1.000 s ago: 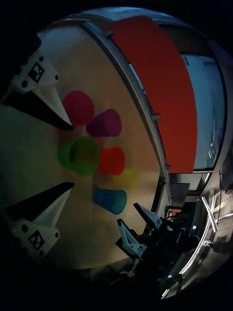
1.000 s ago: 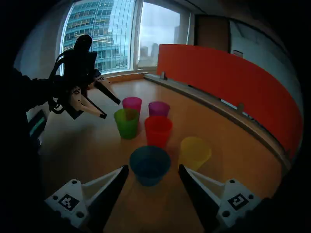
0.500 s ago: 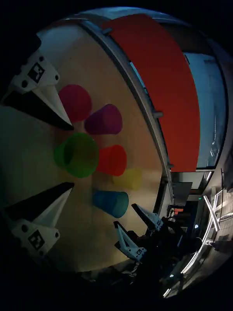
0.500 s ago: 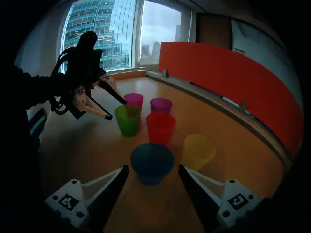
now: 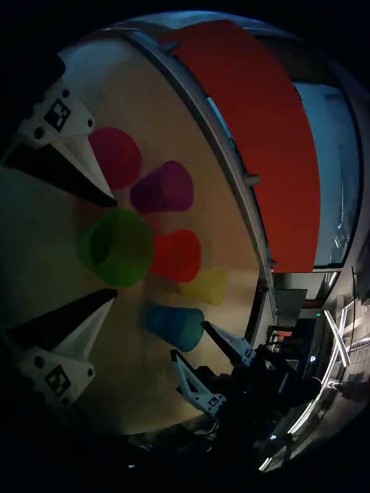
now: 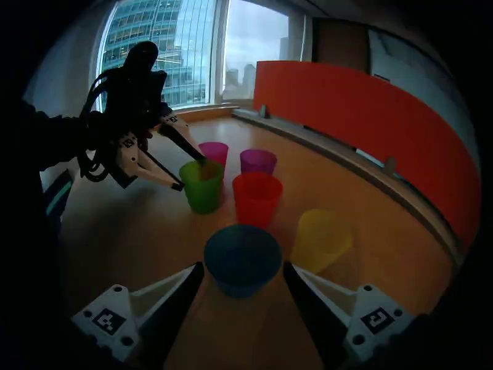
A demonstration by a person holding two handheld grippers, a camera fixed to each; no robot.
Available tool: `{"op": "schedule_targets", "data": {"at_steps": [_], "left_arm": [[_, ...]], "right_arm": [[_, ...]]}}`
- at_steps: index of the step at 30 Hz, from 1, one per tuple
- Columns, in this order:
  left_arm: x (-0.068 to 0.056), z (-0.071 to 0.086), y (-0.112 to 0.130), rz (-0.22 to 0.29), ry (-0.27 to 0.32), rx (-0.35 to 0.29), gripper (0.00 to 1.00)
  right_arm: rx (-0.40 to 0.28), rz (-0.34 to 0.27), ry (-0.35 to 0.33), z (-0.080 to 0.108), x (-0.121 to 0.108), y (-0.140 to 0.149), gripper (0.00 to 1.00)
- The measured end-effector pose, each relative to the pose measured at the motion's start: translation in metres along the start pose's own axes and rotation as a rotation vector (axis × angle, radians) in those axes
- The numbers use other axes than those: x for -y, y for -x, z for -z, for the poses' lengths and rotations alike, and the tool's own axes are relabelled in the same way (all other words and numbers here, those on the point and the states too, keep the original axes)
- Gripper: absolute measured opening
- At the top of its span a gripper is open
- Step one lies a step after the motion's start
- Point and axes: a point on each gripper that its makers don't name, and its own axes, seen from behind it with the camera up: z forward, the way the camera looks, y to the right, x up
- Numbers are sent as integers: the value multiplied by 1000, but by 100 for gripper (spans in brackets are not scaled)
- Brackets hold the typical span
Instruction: Pour water
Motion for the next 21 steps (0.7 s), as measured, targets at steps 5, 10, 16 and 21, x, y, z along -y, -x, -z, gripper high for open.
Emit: {"op": "schedule_targets", "data": {"at_steps": [5, 10, 16, 21], "left_arm": [[0, -7, -2, -1, 0, -1, 98], [1, -13, 0, -10, -3, 5, 98], [1, -18, -3, -8, 2, 3, 98], [1, -20, -4, -4, 9, 0, 98]], "right_arm": [[5, 1, 2, -5, -1, 1, 100], [9, 0, -3, -8, -1, 2, 100], [10, 2, -6, -12, -1, 2, 100], [12, 2, -7, -14, -1, 2, 100]]}}
